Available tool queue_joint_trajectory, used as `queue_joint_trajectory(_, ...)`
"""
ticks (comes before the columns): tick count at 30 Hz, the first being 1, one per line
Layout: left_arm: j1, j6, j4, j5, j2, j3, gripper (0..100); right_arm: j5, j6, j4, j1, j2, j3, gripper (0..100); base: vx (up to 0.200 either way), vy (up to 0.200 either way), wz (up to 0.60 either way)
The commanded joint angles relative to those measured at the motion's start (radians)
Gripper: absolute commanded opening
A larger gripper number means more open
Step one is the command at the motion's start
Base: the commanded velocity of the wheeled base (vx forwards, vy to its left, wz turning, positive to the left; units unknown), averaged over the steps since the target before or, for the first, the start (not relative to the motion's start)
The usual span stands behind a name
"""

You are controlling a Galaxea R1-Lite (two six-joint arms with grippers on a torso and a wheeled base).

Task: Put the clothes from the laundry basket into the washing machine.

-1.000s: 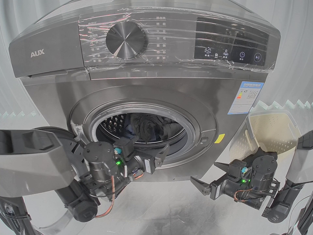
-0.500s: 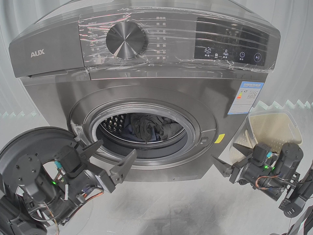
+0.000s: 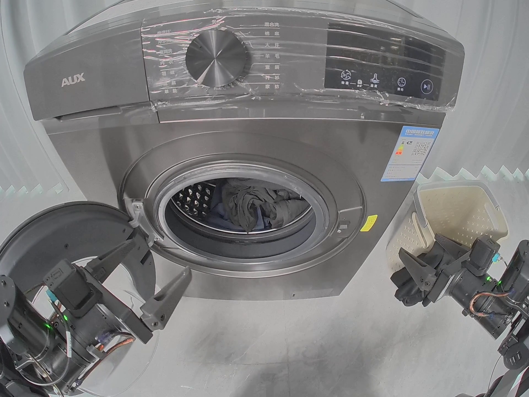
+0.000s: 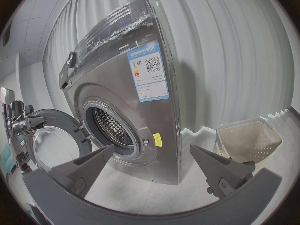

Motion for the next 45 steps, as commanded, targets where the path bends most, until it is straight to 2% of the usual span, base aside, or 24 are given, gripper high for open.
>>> queue_joint_trajectory(1, 0.063, 0.034, 0.042, -0.009, -0.088, 0.019, 100, -0.003, 0.002, 0.019, -0.008, -0.056, 0.025, 100, -0.200, 0.000, 0.00)
queue_joint_trajectory(3, 0.073, 0.040, 0.057, -0.013, -0.113, 0.019, 100, -0.009, 0.002, 0.036, -0.009, -0.072, 0.025, 100, -0.200, 0.000, 0.00)
queue_joint_trajectory(4, 0.076, 0.043, 0.091, -0.033, -0.167, 0.019, 100, -0.032, 0.005, 0.103, -0.008, -0.116, 0.025, 100, -0.200, 0.000, 0.00)
queue_joint_trajectory(6, 0.076, 0.043, 0.137, -0.044, -0.210, 0.019, 100, -0.031, 0.010, 0.186, -0.003, -0.164, 0.025, 100, -0.200, 0.000, 0.00)
queue_joint_trajectory(11, 0.077, 0.040, 0.326, -0.042, -0.388, 0.019, 100, -0.031, 0.045, 0.497, 0.003, -0.379, 0.025, 100, -0.200, 0.000, 0.00)
queue_joint_trajectory(12, 0.077, 0.040, 0.326, -0.042, -0.388, 0.019, 100, -0.031, 0.045, 0.497, 0.003, -0.379, 0.025, 100, -0.200, 0.000, 0.00)
queue_joint_trajectory(13, 0.079, 0.042, 0.432, -0.038, -0.470, 0.019, 100, -0.029, 0.041, 0.613, 0.006, -0.492, 0.025, 100, -0.200, 0.000, 0.00)
queue_joint_trajectory(14, 0.079, 0.042, 0.439, -0.038, -0.475, 0.019, 100, -0.029, 0.041, 0.620, 0.006, -0.501, 0.025, 100, -0.200, 0.000, 0.00)
queue_joint_trajectory(16, 0.097, 0.045, 0.567, -0.036, -0.575, 0.019, 100, -0.029, 0.033, 0.746, -0.005, -0.649, 0.025, 100, -0.200, 0.000, 0.00)
queue_joint_trajectory(19, 0.135, 0.037, 0.675, -0.039, -0.670, 0.019, 100, -0.032, 0.019, 0.861, -0.015, -0.800, 0.025, 100, -0.200, 0.000, 0.00)
queue_joint_trajectory(22, 0.163, 0.039, 0.777, -0.042, -0.765, 0.019, 100, -0.034, -0.018, 1.010, -0.066, -0.969, 0.025, 100, -0.200, 0.000, 0.00)
queue_joint_trajectory(25, 0.250, 0.040, 0.860, -0.041, -0.831, 0.019, 100, -0.027, -0.035, 1.129, -0.155, -1.112, 0.025, 100, -0.200, 0.000, 0.00)
queue_joint_trajectory(26, 0.250, 0.040, 0.860, -0.041, -0.831, 0.019, 100, -0.027, -0.035, 1.129, -0.155, -1.112, 0.025, 100, 0.000, 0.000, 0.00)
queue_joint_trajectory(28, 0.310, 0.036, 0.965, -0.045, -0.947, 0.019, 100, -0.020, -0.048, 1.240, -0.227, -1.245, 0.025, 100, 0.000, 0.000, 0.00)
queue_joint_trajectory(30, 0.338, 0.034, 1.013, -0.045, -0.986, 0.019, 100, -0.018, -0.058, 1.278, -0.249, -1.290, 0.025, 100, 0.000, 0.000, 0.00)
queue_joint_trajectory(32, 0.404, 0.033, 1.108, -0.047, -1.059, 0.019, 100, -0.018, -0.062, 1.343, -0.284, -1.370, 0.025, 100, 0.000, 0.000, 0.00)
queue_joint_trajectory(34, 0.419, 0.034, 1.131, -0.049, -1.090, 0.019, 100, -0.017, -0.062, 1.360, -0.296, -1.393, 0.025, 100, 0.000, 0.000, 0.00)
queue_joint_trajectory(36, 0.485, 0.033, 1.194, -0.062, -1.167, 0.019, 100, -0.017, -0.065, 1.461, -0.337, -1.480, 0.025, 100, 0.000, 0.000, 0.00)
queue_joint_trajectory(37, 0.502, 0.031, 1.205, -0.064, -1.178, 0.019, 100, -0.015, -0.059, 1.470, -0.339, -1.485, 0.025, 100, 0.000, 0.000, 0.00)
queue_joint_trajectory(38, 0.560, 0.033, 1.251, -0.070, -1.228, 0.019, 100, -0.021, -0.045, 1.479, -0.342, -1.497, 0.023, 100, 0.000, 0.000, 0.00)
queue_joint_trajectory(40, 0.628, 0.040, 1.361, -0.113, -1.336, 0.019, 100, -0.040, -0.033, 1.462, -0.344, -1.494, 0.025, 100, 0.000, 0.000, 0.00)
queue_joint_trajectory(42, 0.635, 0.040, 1.453, -0.131, -1.345, 0.019, 100, -0.069, -0.044, 1.464, -0.344, -1.494, 0.025, 100, 0.000, 0.000, 0.00)
queue_joint_trajectory(44, 0.637, 0.027, 1.456, -0.131, -1.340, 0.017, 100, -0.078, -0.054, 1.464, -0.344, -1.494, 0.025, 100, 0.000, 0.000, 0.00)
queue_joint_trajectory(45, 0.646, 0.010, 1.439, -0.128, -1.340, 0.019, 100, -0.090, -0.081, 1.464, -0.344, -1.494, 0.025, 100, 0.000, 0.000, 0.00)
